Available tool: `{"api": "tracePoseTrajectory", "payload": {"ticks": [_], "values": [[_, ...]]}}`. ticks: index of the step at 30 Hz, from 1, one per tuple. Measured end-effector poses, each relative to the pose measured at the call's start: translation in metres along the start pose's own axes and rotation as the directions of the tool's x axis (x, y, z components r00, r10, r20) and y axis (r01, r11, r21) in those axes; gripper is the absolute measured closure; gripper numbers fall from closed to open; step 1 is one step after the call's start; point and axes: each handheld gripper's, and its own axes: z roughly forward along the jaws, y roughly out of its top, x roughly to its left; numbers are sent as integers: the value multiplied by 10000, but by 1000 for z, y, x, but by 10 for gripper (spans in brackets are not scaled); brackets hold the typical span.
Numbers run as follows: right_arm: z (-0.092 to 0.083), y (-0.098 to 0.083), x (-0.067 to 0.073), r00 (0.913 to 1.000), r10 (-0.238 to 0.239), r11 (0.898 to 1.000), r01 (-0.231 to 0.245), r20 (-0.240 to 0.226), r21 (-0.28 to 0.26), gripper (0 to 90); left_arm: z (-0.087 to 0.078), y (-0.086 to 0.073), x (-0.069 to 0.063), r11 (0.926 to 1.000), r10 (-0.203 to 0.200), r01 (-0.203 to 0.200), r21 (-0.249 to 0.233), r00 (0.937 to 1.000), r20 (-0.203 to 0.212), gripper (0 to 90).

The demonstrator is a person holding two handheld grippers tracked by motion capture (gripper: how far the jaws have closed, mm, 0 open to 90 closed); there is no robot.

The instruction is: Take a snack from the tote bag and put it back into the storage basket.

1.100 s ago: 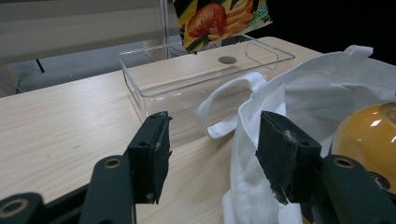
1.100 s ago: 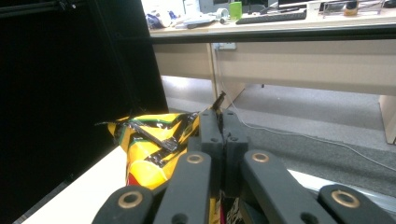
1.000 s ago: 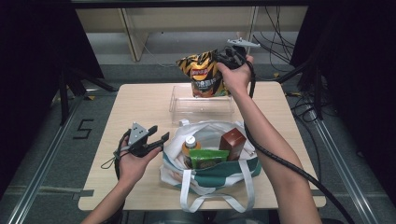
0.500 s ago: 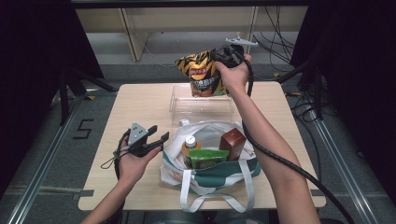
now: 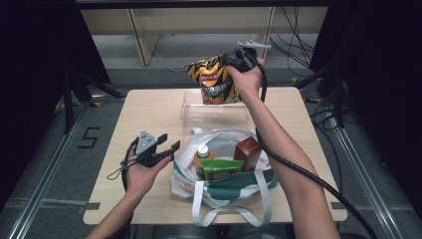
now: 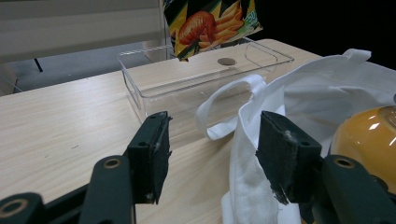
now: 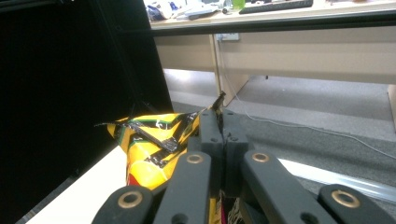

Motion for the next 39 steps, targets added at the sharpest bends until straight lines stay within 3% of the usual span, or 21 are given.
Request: {"api": "tracePoseTrajectory", "payload": {"ticks": [6,11,12,14,15,17,18,19,28,30,31,33,35,36,39], "values": [[5,-5,-3,9998,173,9997,-174,52,197,900,-1,0,-1,9999,-145,146,81,9999,-69,434],[12,-9,-7,10000,-50,9987,52,-40,497,900,-1,0,0,9999,-102,103,71,9999,-76,434],[12,-10,-6,9999,169,9979,-171,30,622,900,-1,0,0,9999,-108,109,66,9999,-70,434],[14,-12,-9,9999,-100,9976,97,51,682,900,-1,0,0,9999,-143,144,83,9999,-70,434],[14,-12,-8,9998,175,9970,-181,93,750,900,0,0,0,10000,-89,89,-8,10000,26,434],[16,-13,-9,9998,148,9966,-155,98,814,900,0,0,1,10000,17,-17,-16,10000,43,434],[17,-13,-11,10000,21,9967,-25,55,806,900,-1,0,-1,9999,-138,138,70,9999,-65,434],[17,-14,-10,9997,211,9959,-219,97,882,900,-1,0,0,9999,-111,112,60,9999,-73,434],[26,-24,-15,9991,424,9916,-432,97,1218,900,-2,1,1,10000,-4,4,47,10000,-76,436],[27,-25,-16,9995,309,9917,-308,11,1247,900,-2,0,0,9998,-189,190,53,9998,-107,436],[27,-25,-15,9983,580,9900,-579,27,1288,900,-2,0,0,9998,-192,193,67,9997,-119,435],[28,-24,-19,9996,286,9916,-289,41,1258,900,-1,-1,1,9998,-187,186,-57,9998,-36,435],[28,-23,-18,9986,526,9902,-536,113,1289,900,-2,0,0,9997,-248,248,58,9996,-120,435],[28,-23,-20,9993,368,9911,-376,82,1279,900,-2,0,0,9996,-272,273,47,9996,-122,434],[29,-24,-20,9986,492,9889,-516,206,1393,900,-1,0,1,10000,16,-15,76,10000,-97,434]]}}
